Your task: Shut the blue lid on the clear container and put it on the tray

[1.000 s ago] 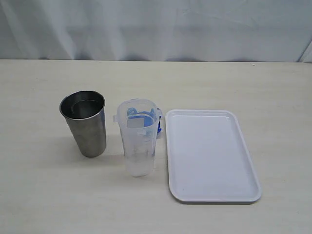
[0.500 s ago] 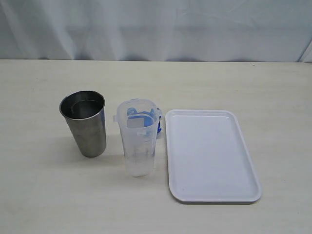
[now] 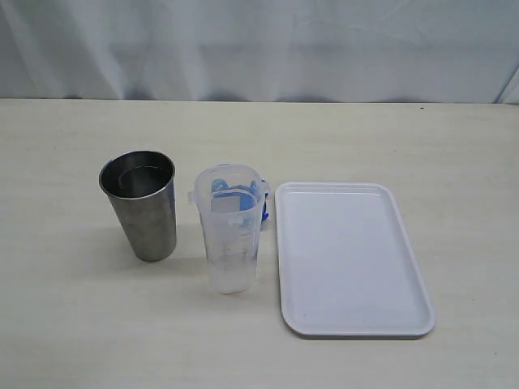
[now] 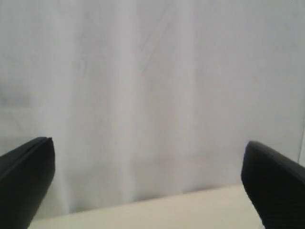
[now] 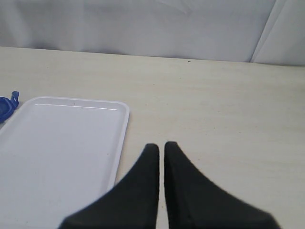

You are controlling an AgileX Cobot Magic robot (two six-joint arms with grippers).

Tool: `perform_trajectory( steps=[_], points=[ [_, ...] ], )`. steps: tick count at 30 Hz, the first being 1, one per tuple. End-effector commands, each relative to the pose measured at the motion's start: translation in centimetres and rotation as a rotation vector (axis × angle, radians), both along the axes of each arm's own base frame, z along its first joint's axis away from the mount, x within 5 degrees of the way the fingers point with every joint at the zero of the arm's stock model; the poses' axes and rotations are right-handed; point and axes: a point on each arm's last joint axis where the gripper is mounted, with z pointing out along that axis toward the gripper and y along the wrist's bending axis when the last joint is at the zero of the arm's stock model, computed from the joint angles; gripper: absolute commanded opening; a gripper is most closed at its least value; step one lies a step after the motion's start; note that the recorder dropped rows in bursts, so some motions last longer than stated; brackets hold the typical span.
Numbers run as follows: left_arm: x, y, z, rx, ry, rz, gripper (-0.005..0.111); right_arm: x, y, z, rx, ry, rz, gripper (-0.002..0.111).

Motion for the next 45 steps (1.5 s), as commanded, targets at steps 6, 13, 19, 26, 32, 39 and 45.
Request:
perform_trajectory(
  steps=[6,13,19,26,32,39,45],
  points=[
    [5.4,-2.4,-6.1,0.118,0.207,-0.171,0.102,0.0,0.0,-0.1,-0.006,-0.002,-0.005,0.005],
    [8.0,-3.4,-9.0,0.133,0.300,-0.250,0.102,0.0,0.0,-0.1,-0.006,-0.002,-0.005,0.005],
    [8.8,-3.8,-11.1,0.185,0.371,-0.285,0.102,0.0,0.0,-0.1,-0.006,-0.002,-0.005,0.005],
    [10.0,-4.0,-12.5,0.204,0.410,-0.294,0.102,0.0,0.0,-0.1,-0.006,-0.002,-0.005,0.005],
    [11.2,-4.2,-13.8,0.204,0.444,-0.296,0.102,0.0,0.0,-0.1,-0.006,-0.002,-0.005,0.005],
    [12.3,-4.8,-15.2,0.219,0.466,-0.347,0.102,0.0,0.0,-0.1,-0.006,-0.002,-0.005,0.005],
    [13.8,-5.0,-16.3,0.218,0.473,-0.350,0.102,0.0,0.0,-0.1,-0.006,-0.002,-0.005,0.005]
  ],
)
